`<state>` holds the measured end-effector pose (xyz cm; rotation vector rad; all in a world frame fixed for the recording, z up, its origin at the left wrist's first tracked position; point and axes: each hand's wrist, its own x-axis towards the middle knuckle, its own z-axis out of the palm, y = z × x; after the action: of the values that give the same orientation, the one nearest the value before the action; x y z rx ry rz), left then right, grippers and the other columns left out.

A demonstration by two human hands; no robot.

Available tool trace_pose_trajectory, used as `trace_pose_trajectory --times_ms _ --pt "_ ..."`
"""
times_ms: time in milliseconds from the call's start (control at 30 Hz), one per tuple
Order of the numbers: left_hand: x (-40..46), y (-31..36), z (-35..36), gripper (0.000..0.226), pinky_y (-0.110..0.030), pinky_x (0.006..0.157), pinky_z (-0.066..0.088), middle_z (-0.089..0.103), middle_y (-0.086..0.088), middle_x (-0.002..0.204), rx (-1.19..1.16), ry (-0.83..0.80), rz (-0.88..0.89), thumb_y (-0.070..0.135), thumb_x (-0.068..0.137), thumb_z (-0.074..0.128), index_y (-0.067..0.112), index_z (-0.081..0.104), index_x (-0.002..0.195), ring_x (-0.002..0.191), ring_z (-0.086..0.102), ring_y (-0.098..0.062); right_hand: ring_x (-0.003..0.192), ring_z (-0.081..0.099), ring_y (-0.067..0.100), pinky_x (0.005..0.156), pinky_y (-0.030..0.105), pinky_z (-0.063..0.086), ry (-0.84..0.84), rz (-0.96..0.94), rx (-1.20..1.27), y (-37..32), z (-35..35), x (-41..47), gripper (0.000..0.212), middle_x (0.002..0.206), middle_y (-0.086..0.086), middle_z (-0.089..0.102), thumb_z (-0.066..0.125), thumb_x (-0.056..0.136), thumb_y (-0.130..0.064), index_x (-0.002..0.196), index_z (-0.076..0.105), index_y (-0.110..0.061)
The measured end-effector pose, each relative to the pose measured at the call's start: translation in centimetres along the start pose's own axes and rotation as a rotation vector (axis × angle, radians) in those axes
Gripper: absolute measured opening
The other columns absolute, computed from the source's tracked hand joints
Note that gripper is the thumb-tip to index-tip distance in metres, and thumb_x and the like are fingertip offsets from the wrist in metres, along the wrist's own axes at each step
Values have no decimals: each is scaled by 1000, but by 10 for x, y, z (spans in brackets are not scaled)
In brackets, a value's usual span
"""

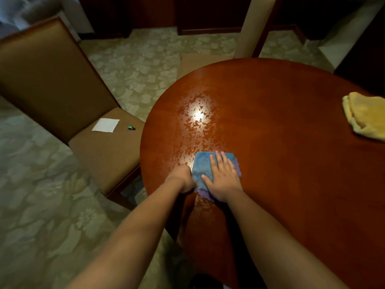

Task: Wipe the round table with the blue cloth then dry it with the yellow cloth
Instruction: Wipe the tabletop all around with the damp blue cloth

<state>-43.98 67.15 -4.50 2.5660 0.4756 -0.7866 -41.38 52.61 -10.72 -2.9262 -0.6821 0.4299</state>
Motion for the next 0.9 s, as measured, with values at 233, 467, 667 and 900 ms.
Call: trace_pose_trajectory --times_ms 233,467,667,900 --pt "-8 -14 -48 24 -22 43 46 64 -9 70 -68 109 -91 20 77 75 1 73 92 47 56 -15 141 -26 21 115 38 -14 -107 81 194 -34 -17 10 79 156 7 -24 17 96 -61 151 -13 -13" --pt "-24 -55 -83 16 -17 32 41 58 -6 70 -167 143 -213 14 83 72 7 58 78 37 56 -7 141 -28 20 113 36 -15 -201 10 288 -96 -21 27 79 155 4 -27 17 96 -62 151 -13 -13" --pt "-42 -89 -68 13 -18 43 46 63 -6 73 62 -177 -279 17 86 69 5 65 82 56 66 -7 142 -25 22 115 37 -13 -116 -231 16 -107 -4 28 87 156 7 -24 23 93 -67 150 -15 -13" --pt "-35 -90 -35 35 -32 87 48 55 -5 126 451 378 296 22 90 51 16 55 124 114 54 -24 143 -22 16 112 31 -14 -141 -377 -30 -76 -10 19 89 156 3 -23 31 92 -66 151 -13 -16"
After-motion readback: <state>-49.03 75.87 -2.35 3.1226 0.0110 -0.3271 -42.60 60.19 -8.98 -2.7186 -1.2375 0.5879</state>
